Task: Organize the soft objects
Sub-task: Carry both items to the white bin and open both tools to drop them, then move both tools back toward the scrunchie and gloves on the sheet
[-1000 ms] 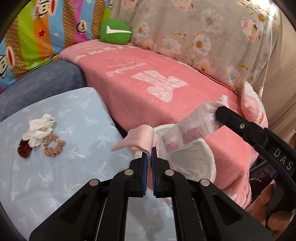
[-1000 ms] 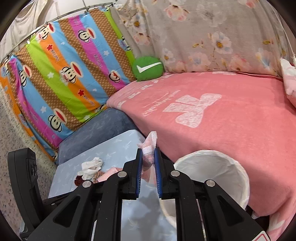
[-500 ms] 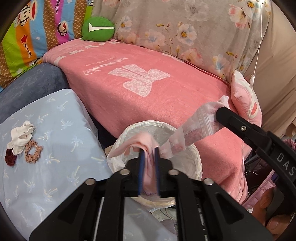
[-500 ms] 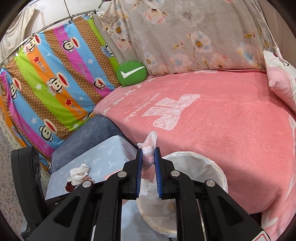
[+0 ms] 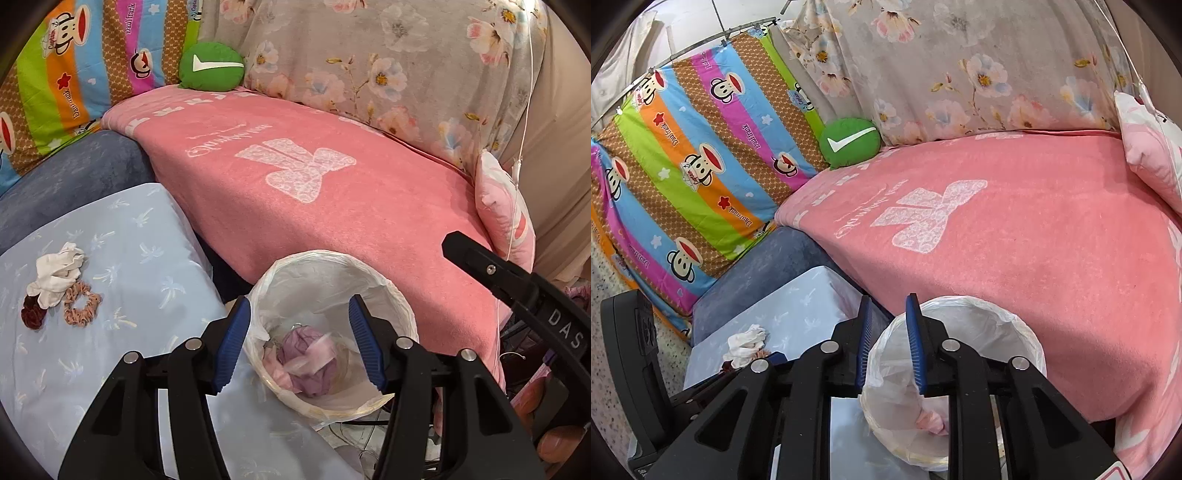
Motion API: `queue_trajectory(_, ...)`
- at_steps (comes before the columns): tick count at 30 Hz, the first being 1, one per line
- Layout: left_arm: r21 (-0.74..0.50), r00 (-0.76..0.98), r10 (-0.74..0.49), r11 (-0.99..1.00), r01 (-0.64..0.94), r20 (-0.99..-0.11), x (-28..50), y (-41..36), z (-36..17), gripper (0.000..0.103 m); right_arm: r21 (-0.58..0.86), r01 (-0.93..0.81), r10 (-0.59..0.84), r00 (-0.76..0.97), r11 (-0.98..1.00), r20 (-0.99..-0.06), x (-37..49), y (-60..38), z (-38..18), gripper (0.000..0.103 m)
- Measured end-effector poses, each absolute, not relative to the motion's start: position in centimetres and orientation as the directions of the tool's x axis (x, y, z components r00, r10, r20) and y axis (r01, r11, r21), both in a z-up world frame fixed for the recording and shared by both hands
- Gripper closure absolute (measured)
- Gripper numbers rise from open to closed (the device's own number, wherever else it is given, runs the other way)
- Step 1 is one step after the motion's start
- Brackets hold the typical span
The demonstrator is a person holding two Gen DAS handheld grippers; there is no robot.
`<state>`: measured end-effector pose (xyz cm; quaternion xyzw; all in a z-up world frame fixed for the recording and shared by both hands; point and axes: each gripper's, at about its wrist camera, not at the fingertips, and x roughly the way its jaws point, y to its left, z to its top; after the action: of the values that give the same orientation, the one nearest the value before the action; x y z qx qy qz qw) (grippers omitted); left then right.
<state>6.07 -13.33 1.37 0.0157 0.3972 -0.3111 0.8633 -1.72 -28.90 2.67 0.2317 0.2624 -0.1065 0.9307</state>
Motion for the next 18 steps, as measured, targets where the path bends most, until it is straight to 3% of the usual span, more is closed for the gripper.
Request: queue_trajectory(18, -0.227, 0.519, -0.495, 0.839, 0.494, -0.697, 6.7, -10.9, 1.0, 0.05, 0.351, 0.267, -0.027, 0.828, 0.898, -0.559, -0.1, -26.0, 2.1, 0.08)
